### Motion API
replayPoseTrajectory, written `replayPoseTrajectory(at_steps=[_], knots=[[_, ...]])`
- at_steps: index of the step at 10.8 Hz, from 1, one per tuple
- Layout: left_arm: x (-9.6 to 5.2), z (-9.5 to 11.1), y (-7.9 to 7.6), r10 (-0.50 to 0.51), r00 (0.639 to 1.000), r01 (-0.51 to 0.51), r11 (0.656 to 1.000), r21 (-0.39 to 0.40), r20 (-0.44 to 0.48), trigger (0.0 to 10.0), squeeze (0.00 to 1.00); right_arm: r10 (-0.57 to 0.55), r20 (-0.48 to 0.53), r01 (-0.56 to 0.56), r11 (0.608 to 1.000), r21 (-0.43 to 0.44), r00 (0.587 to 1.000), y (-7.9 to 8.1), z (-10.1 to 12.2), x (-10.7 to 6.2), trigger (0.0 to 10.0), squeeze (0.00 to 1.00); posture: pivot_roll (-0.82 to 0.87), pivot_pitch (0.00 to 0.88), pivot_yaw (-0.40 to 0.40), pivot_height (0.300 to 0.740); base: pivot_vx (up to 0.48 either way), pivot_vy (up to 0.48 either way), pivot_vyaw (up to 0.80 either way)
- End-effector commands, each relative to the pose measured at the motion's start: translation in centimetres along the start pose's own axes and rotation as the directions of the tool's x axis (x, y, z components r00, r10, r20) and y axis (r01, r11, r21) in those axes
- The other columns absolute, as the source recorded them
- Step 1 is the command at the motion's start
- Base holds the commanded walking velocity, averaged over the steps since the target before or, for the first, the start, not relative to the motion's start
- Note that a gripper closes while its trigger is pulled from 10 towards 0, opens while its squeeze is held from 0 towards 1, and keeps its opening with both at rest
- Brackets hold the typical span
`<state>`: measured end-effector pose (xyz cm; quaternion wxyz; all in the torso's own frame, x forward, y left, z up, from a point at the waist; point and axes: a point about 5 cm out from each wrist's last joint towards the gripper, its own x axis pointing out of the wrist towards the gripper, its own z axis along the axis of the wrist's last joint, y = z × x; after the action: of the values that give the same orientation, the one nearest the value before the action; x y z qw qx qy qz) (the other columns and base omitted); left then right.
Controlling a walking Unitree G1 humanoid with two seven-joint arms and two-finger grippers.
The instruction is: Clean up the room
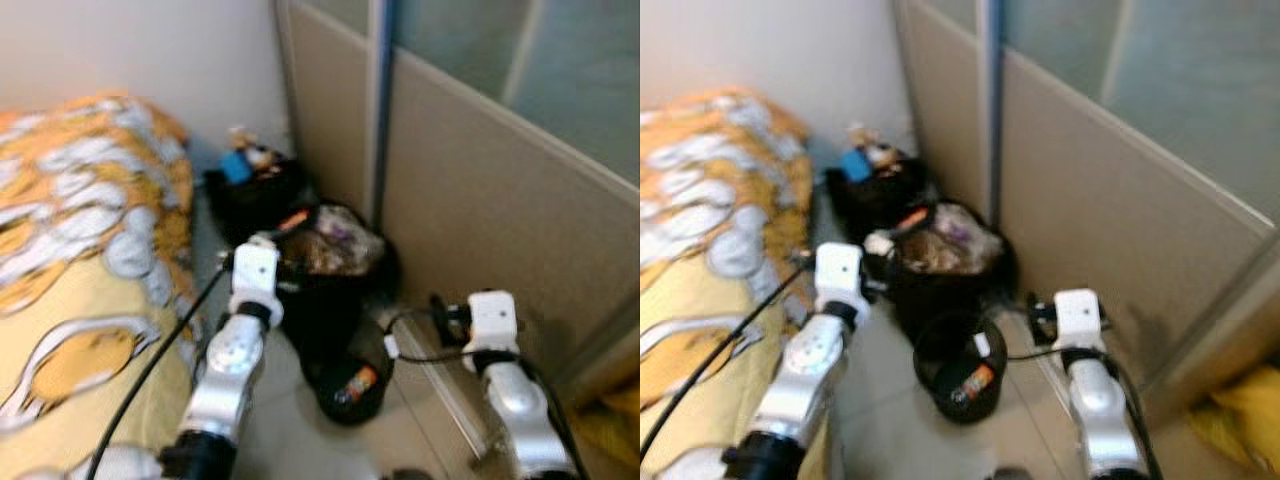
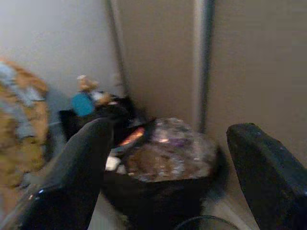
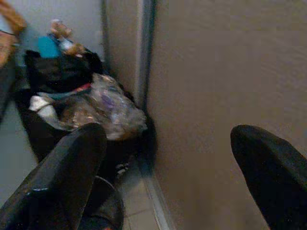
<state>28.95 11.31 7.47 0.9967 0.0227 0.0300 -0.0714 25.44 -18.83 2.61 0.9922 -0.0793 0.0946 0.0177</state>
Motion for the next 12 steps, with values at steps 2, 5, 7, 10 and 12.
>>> replayPoseTrajectory(at_steps=[2,5,7,10,12], knots=[[0.1,0.0,0.8,0.042,0.999,-0.042,0.999,0.024,0.0,10.0,0.0,0.024,0.017,-0.024,1.0,0.014,1.0,0.7,0.7,0.6,10.0,0.0,-0.17,0.0,0.083,0.736,-0.396,-0.122,0.0],[0.4,0.0,0.5,0.034,0.999,-0.034,0.999,0.03,-0.005,10.0,0.0,0.014,0.01,-0.014,1.0,-0.01,1.0,0.6,0.8,0.9,10.0,0.0,-0.18,0.0,0.089,0.736,-0.4,-0.266,0.0],[0.5,0.0,0.3,0.008,1.0,-0.008,1.0,0.025,0.009,10.0,0.0,0.033,0.002,-0.033,0.999,-0.022,0.999,0.9,0.7,0.9,10.0,0.0,-0.18,0.0,0.087,0.736,-0.169,-0.141,-0.38],[0.6,-0.4,0.4,-0.033,0.999,0.033,0.999,-0.023,-0.018,10.0,0.0,0.015,-0.016,-0.016,0.999,-0.028,1.0,0.4,0.1,0.3,10.0,0.0,-0.19,0.0,0.083,0.736,0.0,0.432,-0.74],[1.3,-1.1,0.7,-0.028,0.997,0.028,1.0,-0.001,-0.067,10.0,0.0,-0.013,-0.019,0.012,0.999,-0.033,1.0,0.2,-0.3,-0.1,10.0,0.0,-0.21,0.0,0.093,0.736,0.0,0.0,-0.74]])
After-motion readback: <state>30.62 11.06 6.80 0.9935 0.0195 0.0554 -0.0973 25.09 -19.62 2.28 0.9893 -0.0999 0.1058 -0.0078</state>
